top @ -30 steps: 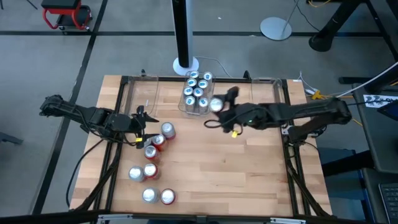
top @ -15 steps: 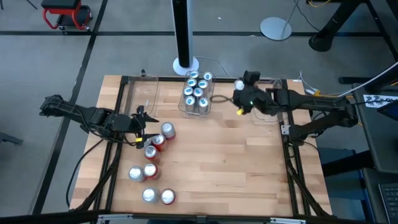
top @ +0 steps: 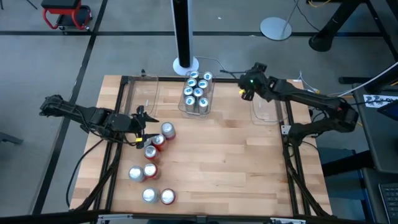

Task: Sort soda cans
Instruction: Put the orange soda can into the right transparent bin

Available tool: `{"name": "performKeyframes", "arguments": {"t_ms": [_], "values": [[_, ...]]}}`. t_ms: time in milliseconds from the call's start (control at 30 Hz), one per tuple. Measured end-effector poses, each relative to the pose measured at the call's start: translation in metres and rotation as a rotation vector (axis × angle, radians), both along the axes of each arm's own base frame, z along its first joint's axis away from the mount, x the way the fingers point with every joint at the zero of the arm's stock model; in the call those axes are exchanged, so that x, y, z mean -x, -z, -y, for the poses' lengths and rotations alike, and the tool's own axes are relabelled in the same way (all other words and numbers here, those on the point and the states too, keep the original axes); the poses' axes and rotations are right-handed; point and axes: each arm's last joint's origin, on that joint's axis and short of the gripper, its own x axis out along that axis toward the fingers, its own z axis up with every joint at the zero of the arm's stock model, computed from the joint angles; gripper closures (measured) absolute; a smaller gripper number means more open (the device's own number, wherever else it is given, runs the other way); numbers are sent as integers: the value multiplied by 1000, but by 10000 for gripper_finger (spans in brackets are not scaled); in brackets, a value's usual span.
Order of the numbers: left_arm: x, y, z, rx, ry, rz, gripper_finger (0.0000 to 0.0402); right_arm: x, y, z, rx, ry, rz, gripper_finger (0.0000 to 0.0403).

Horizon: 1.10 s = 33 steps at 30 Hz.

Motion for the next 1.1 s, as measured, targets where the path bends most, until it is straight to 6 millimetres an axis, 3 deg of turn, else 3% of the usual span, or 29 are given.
{"name": "performKeyframes", "arguments": {"t_ms": [167, 300, 567, 700, 1100], "values": [[0, 0, 0, 0, 0, 0, 128, 12, 18, 23, -8, 8, 95, 98], [0, 0, 0, -1, 0, -1, 128, 23, 28, 32, -32, 54, 76, 98], [0, 0, 0, -14, 7, -2, 128, 25, 32, 34, -27, 50, 73, 98], [0, 0, 0, -2, 1, 2, 128, 30, 47, 34, -32, 53, 75, 98], [-2, -3, 0, -11, 10, 30, 128, 39, 74, 39, 6, -23, 286, 98]]}}
